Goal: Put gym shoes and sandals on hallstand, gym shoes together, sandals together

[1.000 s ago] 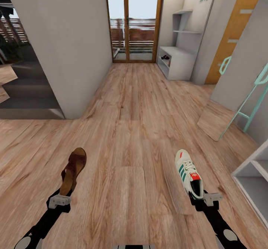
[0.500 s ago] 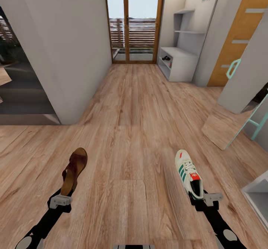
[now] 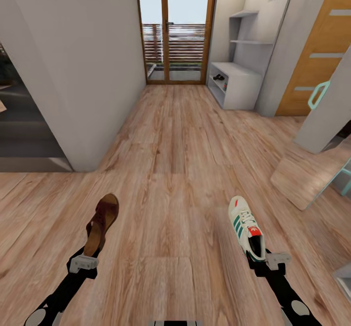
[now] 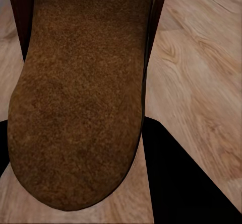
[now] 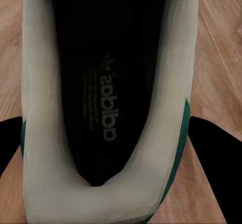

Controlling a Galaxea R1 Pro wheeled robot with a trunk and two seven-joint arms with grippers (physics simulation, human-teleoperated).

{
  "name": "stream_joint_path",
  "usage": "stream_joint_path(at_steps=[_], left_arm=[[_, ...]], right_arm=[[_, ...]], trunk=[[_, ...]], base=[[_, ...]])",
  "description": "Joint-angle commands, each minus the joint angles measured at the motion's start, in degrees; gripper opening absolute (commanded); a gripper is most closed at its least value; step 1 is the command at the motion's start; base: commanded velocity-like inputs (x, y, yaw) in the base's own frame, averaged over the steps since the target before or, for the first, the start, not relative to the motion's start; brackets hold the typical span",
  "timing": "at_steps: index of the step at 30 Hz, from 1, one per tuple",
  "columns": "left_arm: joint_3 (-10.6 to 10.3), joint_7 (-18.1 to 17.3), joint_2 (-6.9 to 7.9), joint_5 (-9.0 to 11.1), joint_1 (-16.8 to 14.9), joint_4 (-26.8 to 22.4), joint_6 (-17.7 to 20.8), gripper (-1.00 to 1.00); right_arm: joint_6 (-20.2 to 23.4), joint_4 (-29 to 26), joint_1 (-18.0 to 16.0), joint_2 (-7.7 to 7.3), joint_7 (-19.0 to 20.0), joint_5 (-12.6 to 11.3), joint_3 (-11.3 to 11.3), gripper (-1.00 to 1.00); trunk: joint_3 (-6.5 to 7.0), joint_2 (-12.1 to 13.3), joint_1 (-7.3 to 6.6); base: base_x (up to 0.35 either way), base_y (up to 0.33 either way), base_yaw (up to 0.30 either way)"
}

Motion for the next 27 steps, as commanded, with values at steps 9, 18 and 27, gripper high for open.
stream_joint_path(at_steps=[9,18,27], left_arm=[[-0.11,-0.36,-0.12,-0.15,-0.04,0.01,-0.2,-1.0],[-0.15,-0.35,-0.13,-0.12,-0.04,0.01,-0.2,-1.0],[-0.12,-0.35,-0.13,-0.1,-0.04,0.01,-0.2,-1.0]], right_arm=[[-0.18,0.05,-0.03,0.0,0.24,-0.2,-0.02,-1.0],[-0.18,0.06,-0.03,0.0,0.24,-0.2,-0.02,-1.0],[-0.18,0.07,-0.03,0.0,0.24,-0.2,-0.02,-1.0]], trunk=[[-0.04,-0.02,0.02],[-0.04,-0.02,0.02],[-0.04,-0.02,0.02]], base=[[0.325,0.0,0.0],[0.325,0.0,0.0],[0.325,0.0,0.0]])
